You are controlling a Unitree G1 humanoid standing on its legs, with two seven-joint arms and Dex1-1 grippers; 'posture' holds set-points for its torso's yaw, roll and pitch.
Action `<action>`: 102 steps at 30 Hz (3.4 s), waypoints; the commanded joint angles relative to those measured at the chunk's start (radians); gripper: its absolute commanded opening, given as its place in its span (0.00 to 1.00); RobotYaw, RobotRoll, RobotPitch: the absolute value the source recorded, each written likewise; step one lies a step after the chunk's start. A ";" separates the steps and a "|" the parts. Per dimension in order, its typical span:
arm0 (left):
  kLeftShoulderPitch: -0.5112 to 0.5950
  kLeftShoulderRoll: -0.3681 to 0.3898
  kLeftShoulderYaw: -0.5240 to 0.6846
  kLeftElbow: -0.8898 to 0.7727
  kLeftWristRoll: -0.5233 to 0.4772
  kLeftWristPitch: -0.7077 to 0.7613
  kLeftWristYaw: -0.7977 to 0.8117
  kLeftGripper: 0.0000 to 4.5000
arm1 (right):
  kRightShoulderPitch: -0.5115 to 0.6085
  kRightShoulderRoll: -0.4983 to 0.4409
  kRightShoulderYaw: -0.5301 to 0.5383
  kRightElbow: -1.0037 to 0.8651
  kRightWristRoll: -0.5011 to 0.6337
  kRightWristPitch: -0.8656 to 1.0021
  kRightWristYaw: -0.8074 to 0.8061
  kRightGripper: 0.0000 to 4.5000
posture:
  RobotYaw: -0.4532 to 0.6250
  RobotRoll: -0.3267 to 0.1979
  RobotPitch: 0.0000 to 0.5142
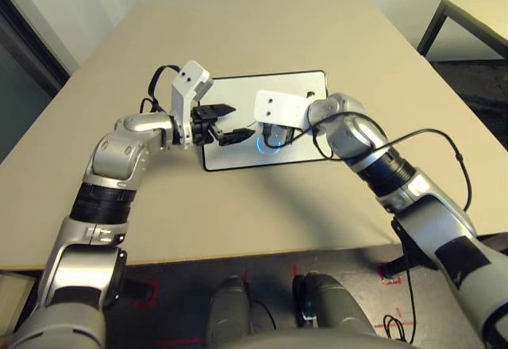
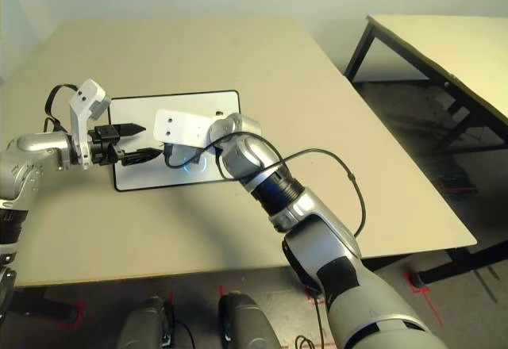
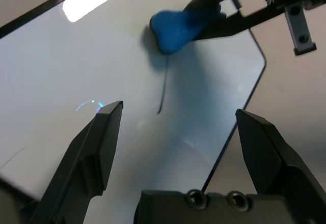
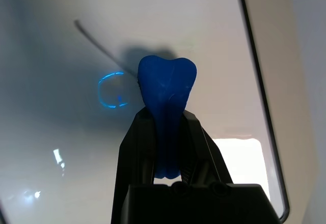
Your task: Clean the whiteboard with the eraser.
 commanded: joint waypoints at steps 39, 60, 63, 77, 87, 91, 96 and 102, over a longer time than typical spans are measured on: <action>0.026 0.024 -0.002 -0.046 -0.002 0.063 -0.005 1.00 | -0.031 0.003 -0.008 0.120 -0.007 -0.057 -0.023 0.13 | 0.43 0.62 0.15; 0.032 0.022 -0.001 -0.044 0.000 0.061 -0.009 1.00 | -0.030 0.009 -0.002 0.132 -0.024 -0.050 -0.013 0.13 | 0.43 0.62 0.17; 0.034 0.020 0.000 -0.047 -0.001 0.062 -0.008 1.00 | 0.001 0.005 0.013 0.090 -0.030 -0.033 0.008 0.13 | 0.43 0.62 0.17; 0.028 0.012 -0.006 -0.042 0.001 0.062 -0.010 1.00 | -0.026 -0.041 -0.027 0.164 -0.036 -0.041 -0.030 0.13 | 0.41 0.62 0.17; 0.029 0.011 -0.004 -0.050 0.001 0.067 -0.009 1.00 | 0.038 -0.059 0.010 0.103 -0.047 -0.027 0.025 0.13 | 0.42 0.62 0.18; 0.036 0.015 0.000 -0.057 -0.001 0.071 -0.007 1.00 | 0.115 -0.085 0.036 -0.052 -0.061 0.036 0.082 0.13 | 0.42 0.62 0.18; 0.034 0.013 -0.001 -0.055 -0.001 0.071 -0.007 1.00 | 0.108 -0.077 0.033 -0.060 -0.062 0.047 0.082 0.13 | 0.42 0.62 0.18; 0.031 0.009 -0.004 -0.050 0.001 0.067 -0.007 1.00 | 0.043 -0.053 0.003 0.034 -0.055 0.012 0.046 0.13 | 0.42 0.62 0.18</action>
